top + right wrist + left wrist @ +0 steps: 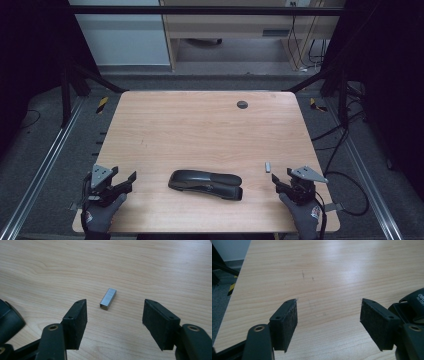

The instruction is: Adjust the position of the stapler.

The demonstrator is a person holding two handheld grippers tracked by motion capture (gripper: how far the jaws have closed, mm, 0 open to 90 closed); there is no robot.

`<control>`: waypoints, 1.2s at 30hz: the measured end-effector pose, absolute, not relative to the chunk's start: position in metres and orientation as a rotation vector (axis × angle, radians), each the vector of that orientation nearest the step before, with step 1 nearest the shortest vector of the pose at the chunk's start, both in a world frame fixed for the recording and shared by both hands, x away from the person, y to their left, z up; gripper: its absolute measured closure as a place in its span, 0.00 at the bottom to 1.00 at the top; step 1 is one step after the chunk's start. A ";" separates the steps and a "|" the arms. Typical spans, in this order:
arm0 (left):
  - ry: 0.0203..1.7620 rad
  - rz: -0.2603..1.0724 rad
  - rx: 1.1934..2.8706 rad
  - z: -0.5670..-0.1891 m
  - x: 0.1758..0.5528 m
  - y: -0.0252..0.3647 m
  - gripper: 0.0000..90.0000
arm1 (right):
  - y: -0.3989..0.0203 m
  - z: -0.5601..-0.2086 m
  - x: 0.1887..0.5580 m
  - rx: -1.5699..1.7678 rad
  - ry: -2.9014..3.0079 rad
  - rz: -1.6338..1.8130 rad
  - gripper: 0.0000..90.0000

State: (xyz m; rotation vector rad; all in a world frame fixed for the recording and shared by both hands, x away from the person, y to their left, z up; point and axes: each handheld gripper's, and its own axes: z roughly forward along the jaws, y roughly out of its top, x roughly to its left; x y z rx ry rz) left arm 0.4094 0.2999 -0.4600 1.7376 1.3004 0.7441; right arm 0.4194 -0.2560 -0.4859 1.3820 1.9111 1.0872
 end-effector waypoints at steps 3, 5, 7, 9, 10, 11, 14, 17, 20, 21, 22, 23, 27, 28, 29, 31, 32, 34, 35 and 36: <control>1.296 0.737 1.742 -0.457 0.409 0.299 0.37 | -0.254 -0.485 0.419 1.378 1.916 1.099 0.42; 1.285 0.728 1.744 -0.454 0.409 0.297 0.39 | -0.252 -0.485 0.418 1.377 1.919 1.105 0.43; 1.272 0.729 1.748 -0.452 0.409 0.295 0.42 | -0.251 -0.486 0.418 1.372 1.927 1.105 0.45; 1.263 0.733 1.755 -0.449 0.409 0.292 0.45 | -0.249 -0.486 0.418 1.372 1.928 1.112 0.46; 1.253 0.729 1.753 -0.448 0.409 0.290 0.47 | -0.249 -0.486 0.418 1.363 1.930 1.103 0.46; 1.251 0.726 1.755 -0.447 0.410 0.289 0.50 | -0.248 -0.486 0.418 1.372 1.930 1.108 0.47; 1.238 0.721 1.762 -0.444 0.412 0.286 0.54 | -0.248 -0.486 0.418 1.364 1.928 1.109 0.48; 1.231 0.729 1.770 -0.442 0.412 0.283 0.57 | -0.249 -0.486 0.418 1.364 1.922 1.120 0.49; 1.224 0.731 1.770 -0.441 0.414 0.281 0.59 | -0.250 -0.485 0.418 1.369 1.920 1.138 0.50; 1.221 0.728 1.770 -0.441 0.415 0.279 0.59 | -0.250 -0.485 0.418 1.370 1.922 1.141 0.51; 1.216 0.727 1.779 -0.440 0.417 0.277 0.61 | -0.250 -0.485 0.418 1.365 1.924 1.143 0.52; 1.216 0.727 1.779 -0.440 0.417 0.277 0.62 | -0.250 -0.485 0.418 1.365 1.924 1.143 0.52; 1.207 0.730 1.784 -0.438 0.420 0.270 0.65 | -0.249 -0.484 0.417 1.363 1.919 1.140 0.52; 1.203 0.731 1.785 -0.437 0.421 0.268 0.65 | -0.249 -0.485 0.417 1.361 1.916 1.138 0.52; 1.202 0.734 1.783 -0.436 0.422 0.267 0.67 | -0.249 -0.484 0.416 1.361 1.918 1.142 0.53; 1.196 0.733 1.774 -0.433 0.424 0.264 0.68 | -0.249 -0.484 0.416 1.362 1.916 1.144 0.53; 1.191 0.734 1.770 -0.431 0.425 0.262 0.69 | -0.249 -0.484 0.416 1.363 1.915 1.145 0.53; 1.182 0.735 1.768 -0.428 0.426 0.260 0.70 | -0.250 -0.484 0.415 1.360 1.908 1.144 0.54; 1.174 0.733 1.767 -0.425 0.428 0.256 0.71 | -0.250 -0.483 0.415 1.364 1.909 1.152 0.54; 1.174 0.733 1.767 -0.425 0.428 0.256 0.72 | -0.250 -0.483 0.415 1.362 1.910 1.150 0.54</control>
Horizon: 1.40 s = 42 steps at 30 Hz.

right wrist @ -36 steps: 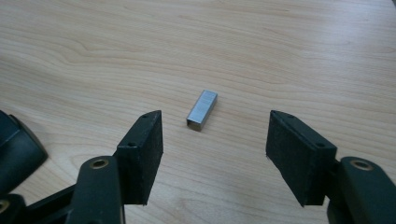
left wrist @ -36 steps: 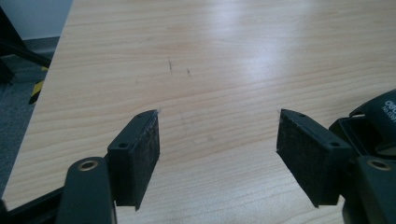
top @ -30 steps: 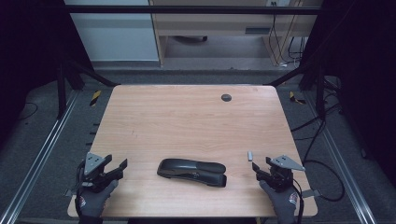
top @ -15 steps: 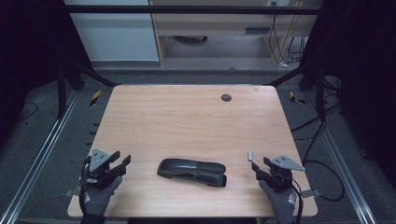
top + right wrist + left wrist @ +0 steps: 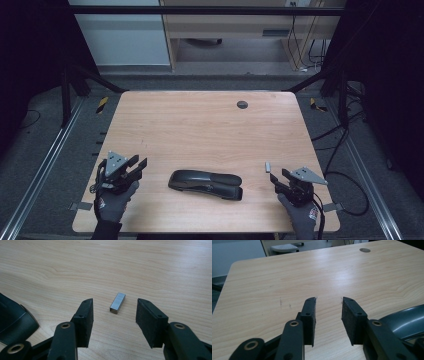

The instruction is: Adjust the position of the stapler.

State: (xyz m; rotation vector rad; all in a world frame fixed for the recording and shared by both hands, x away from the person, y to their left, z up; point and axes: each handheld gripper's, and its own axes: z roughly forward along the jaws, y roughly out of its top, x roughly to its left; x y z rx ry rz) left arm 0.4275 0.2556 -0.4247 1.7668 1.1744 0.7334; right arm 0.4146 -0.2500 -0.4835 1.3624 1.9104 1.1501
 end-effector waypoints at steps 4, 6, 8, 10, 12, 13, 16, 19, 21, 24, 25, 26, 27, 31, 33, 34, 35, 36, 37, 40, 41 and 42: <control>1.150 0.742 1.786 -0.419 0.432 0.245 0.76 | -0.249 -0.484 0.415 1.356 1.914 1.144 0.54; 1.135 0.748 1.804 -0.418 0.435 0.236 0.78 | -0.249 -0.484 0.415 1.352 1.916 1.142 0.54; 1.127 0.752 1.813 -0.418 0.436 0.231 0.79 | -0.248 -0.484 0.415 1.356 1.916 1.146 0.54; 1.114 0.745 1.830 -0.419 0.438 0.225 0.82 | -0.249 -0.484 0.414 1.351 1.907 1.142 0.54; 1.110 0.744 1.847 -0.421 0.440 0.219 0.83 | -0.249 -0.483 0.414 1.348 1.908 1.142 0.54; 1.112 0.740 1.853 -0.422 0.441 0.216 0.85 | -0.248 -0.483 0.414 1.346 1.909 1.144 0.54; 1.106 0.738 1.880 -0.426 0.446 0.206 0.90 | -0.247 -0.483 0.414 1.345 1.915 1.146 0.55; 1.098 0.737 1.896 -0.429 0.449 0.200 0.93 | -0.247 -0.483 0.414 1.343 1.915 1.145 0.55; 1.088 0.737 1.912 -0.432 0.451 0.195 0.97 | -0.247 -0.483 0.414 1.340 1.911 1.142 0.55; 1.083 0.728 1.933 -0.437 0.453 0.189 0.98 | -0.247 -0.483 0.414 1.340 1.912 1.142 0.55; 1.082 0.728 1.939 -0.439 0.454 0.188 0.99 | -0.247 -0.483 0.414 1.339 1.915 1.145 0.55; 1.082 0.724 1.947 -0.440 0.454 0.186 1.00 | -0.247 -0.484 0.414 1.339 1.919 1.143 0.55; 1.081 0.719 1.951 -0.442 0.455 0.185 1.00 | -0.247 -0.484 0.414 1.339 1.919 1.143 0.55; 1.074 0.695 1.973 -0.449 0.456 0.180 1.00 | -0.246 -0.484 0.414 1.345 1.922 1.142 0.55; 1.069 0.682 1.986 -0.452 0.456 0.177 1.00 | -0.246 -0.485 0.414 1.346 1.924 1.141 0.55; 1.065 0.676 1.993 -0.453 0.456 0.176 1.00 | -0.246 -0.485 0.414 1.347 1.929 1.139 0.55; 1.063 0.668 1.997 -0.454 0.456 0.174 1.00 | -0.246 -0.485 0.414 1.347 1.929 1.139 0.55; 1.061 0.663 2.006 -0.455 0.457 0.173 1.00 | -0.246 -0.485 0.414 1.344 1.930 1.138 0.55; 1.058 0.658 2.012 -0.457 0.457 0.171 1.00 | -0.245 -0.485 0.414 1.347 1.932 1.138 0.55; 1.053 0.642 2.029 -0.460 0.458 0.167 1.00 | -0.245 -0.486 0.415 1.340 1.936 1.134 0.55; 1.052 0.638 2.035 -0.461 0.459 0.167 1.00 | -0.245 -0.486 0.415 1.339 1.935 1.132 0.55; 1.051 0.631 2.040 -0.462 0.460 0.166 1.00 | -0.246 -0.486 0.415 1.337 1.934 1.133 0.55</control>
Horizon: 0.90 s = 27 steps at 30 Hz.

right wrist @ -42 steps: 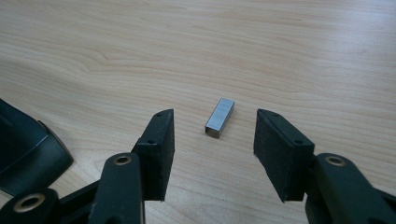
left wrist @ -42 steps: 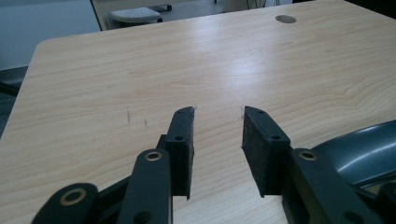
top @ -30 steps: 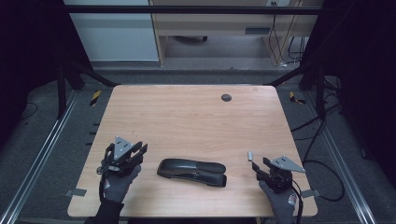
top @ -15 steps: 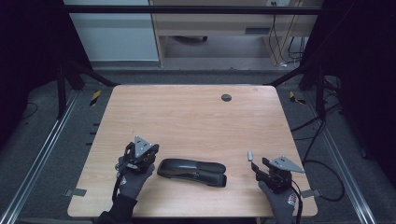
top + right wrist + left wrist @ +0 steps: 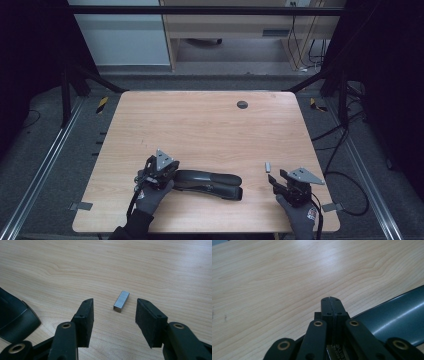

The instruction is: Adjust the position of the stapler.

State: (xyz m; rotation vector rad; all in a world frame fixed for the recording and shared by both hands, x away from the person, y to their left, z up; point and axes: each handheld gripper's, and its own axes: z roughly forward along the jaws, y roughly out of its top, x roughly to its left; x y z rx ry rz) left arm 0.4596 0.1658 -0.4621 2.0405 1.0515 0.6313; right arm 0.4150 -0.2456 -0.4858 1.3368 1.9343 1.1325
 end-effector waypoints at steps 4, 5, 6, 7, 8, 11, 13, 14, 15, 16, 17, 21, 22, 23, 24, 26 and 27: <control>1.052 0.614 2.040 -0.464 0.462 0.164 1.00 | -0.245 -0.485 0.415 1.345 1.934 1.138 0.55; 1.052 0.614 2.040 -0.464 0.462 0.164 1.00 | -0.245 -0.485 0.414 1.345 1.933 1.139 0.55; 1.052 0.613 2.040 -0.464 0.462 0.164 1.00 | -0.245 -0.485 0.414 1.344 1.932 1.139 0.55; 1.052 0.610 2.042 -0.464 0.463 0.164 1.00 | -0.245 -0.485 0.415 1.344 1.933 1.139 0.55; 1.052 0.608 2.042 -0.465 0.463 0.164 1.00 | -0.245 -0.485 0.415 1.344 1.933 1.139 0.55; 1.053 0.601 2.042 -0.465 0.464 0.164 1.00 | -0.245 -0.486 0.415 1.340 1.937 1.135 0.54; 1.052 0.596 2.048 -0.465 0.465 0.165 1.00 | -0.245 -0.485 0.415 1.344 1.939 1.136 0.54; 1.052 0.595 2.050 -0.465 0.465 0.165 1.00 | -0.245 -0.485 0.415 1.344 1.938 1.137 0.54; 1.051 0.597 2.054 -0.465 0.464 0.166 1.00 | -0.245 -0.485 0.415 1.343 1.939 1.138 0.54; 1.050 0.595 2.058 -0.464 0.464 0.166 1.00 | -0.245 -0.486 0.415 1.344 1.939 1.136 0.54; 1.051 0.590 2.063 -0.464 0.463 0.167 1.00 | -0.245 -0.486 0.415 1.341 1.939 1.133 0.54; 1.042 0.589 2.071 -0.463 0.461 0.168 1.00 | -0.244 -0.486 0.415 1.343 1.943 1.135 0.54; 1.041 0.586 2.072 -0.463 0.460 0.168 1.00 | -0.244 -0.486 0.415 1.345 1.944 1.137 0.54; 1.042 0.584 2.075 -0.463 0.460 0.168 1.00 | -0.244 -0.486 0.415 1.343 1.947 1.137 0.54; 1.041 0.584 2.073 -0.463 0.459 0.168 1.00 | -0.244 -0.486 0.415 1.342 1.947 1.136 0.54; 1.041 0.585 2.071 -0.463 0.458 0.168 1.00 | -0.243 -0.486 0.415 1.337 1.950 1.135 0.54; 1.039 0.584 2.073 -0.463 0.457 0.168 1.00 | -0.243 -0.486 0.415 1.337 1.950 1.135 0.54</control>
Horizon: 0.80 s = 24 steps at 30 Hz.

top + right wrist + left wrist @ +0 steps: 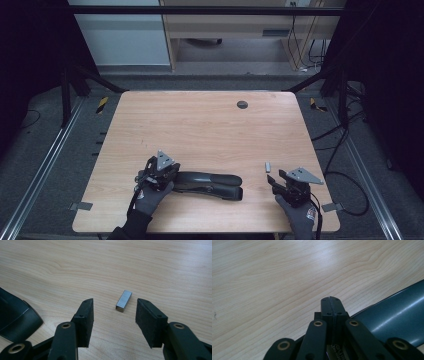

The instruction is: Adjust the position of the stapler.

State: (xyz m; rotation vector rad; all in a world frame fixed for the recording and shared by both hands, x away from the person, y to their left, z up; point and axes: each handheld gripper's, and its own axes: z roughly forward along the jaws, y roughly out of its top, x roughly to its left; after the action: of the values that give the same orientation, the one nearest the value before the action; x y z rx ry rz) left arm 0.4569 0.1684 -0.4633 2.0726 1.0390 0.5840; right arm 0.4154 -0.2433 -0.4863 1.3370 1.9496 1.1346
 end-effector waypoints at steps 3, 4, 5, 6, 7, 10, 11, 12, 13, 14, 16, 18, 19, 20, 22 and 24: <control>1.027 0.588 2.084 -0.462 0.453 0.169 1.00 | -0.242 -0.486 0.415 1.339 1.954 1.141 0.55; 1.025 0.587 2.079 -0.462 0.451 0.169 1.00 | -0.242 -0.487 0.416 1.329 1.955 1.136 0.55; 1.022 0.588 2.083 -0.462 0.450 0.169 1.00 | -0.242 -0.487 0.416 1.331 1.957 1.136 0.55; 1.020 0.587 2.082 -0.462 0.449 0.169 1.00 | -0.241 -0.487 0.416 1.337 1.958 1.139 0.54; 1.020 0.586 2.079 -0.462 0.447 0.170 1.00 | -0.241 -0.487 0.416 1.335 1.958 1.139 0.54; 1.018 0.581 2.077 -0.462 0.444 0.170 1.00 | -0.241 -0.486 0.415 1.338 1.958 1.147 0.54; 1.017 0.582 2.077 -0.462 0.443 0.170 1.00 | -0.241 -0.486 0.415 1.335 1.957 1.147 0.54; 1.012 0.586 2.080 -0.463 0.442 0.170 1.00 | -0.241 -0.486 0.415 1.340 1.960 1.150 0.54; 1.014 0.587 2.080 -0.462 0.442 0.170 1.00 | -0.241 -0.486 0.415 1.341 1.963 1.150 0.54; 1.012 0.587 2.080 -0.462 0.441 0.170 1.00 | -0.241 -0.486 0.415 1.336 1.964 1.146 0.54; 1.012 0.588 2.079 -0.462 0.441 0.170 1.00 | -0.241 -0.486 0.415 1.334 1.963 1.146 0.53; 1.013 0.592 2.072 -0.462 0.440 0.170 1.00 | -0.241 -0.486 0.415 1.330 1.963 1.150 0.53; 1.013 0.592 2.070 -0.462 0.439 0.170 1.00 | -0.241 -0.486 0.415 1.330 1.962 1.152 0.53; 1.012 0.592 2.068 -0.462 0.439 0.170 1.00 | -0.241 -0.487 0.415 1.326 1.958 1.156 0.53; 1.010 0.583 2.062 -0.462 0.439 0.171 1.00 | -0.241 -0.487 0.415 1.323 1.946 1.153 0.52; 1.009 0.583 2.063 -0.461 0.439 0.171 1.00 | -0.241 -0.487 0.414 1.330 1.943 1.155 0.52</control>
State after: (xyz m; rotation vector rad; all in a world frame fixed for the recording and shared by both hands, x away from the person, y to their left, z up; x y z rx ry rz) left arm 0.4387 0.1708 -0.4613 2.0632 1.0089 0.5831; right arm 0.4144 -0.2408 -0.4867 1.3300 1.9428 1.1550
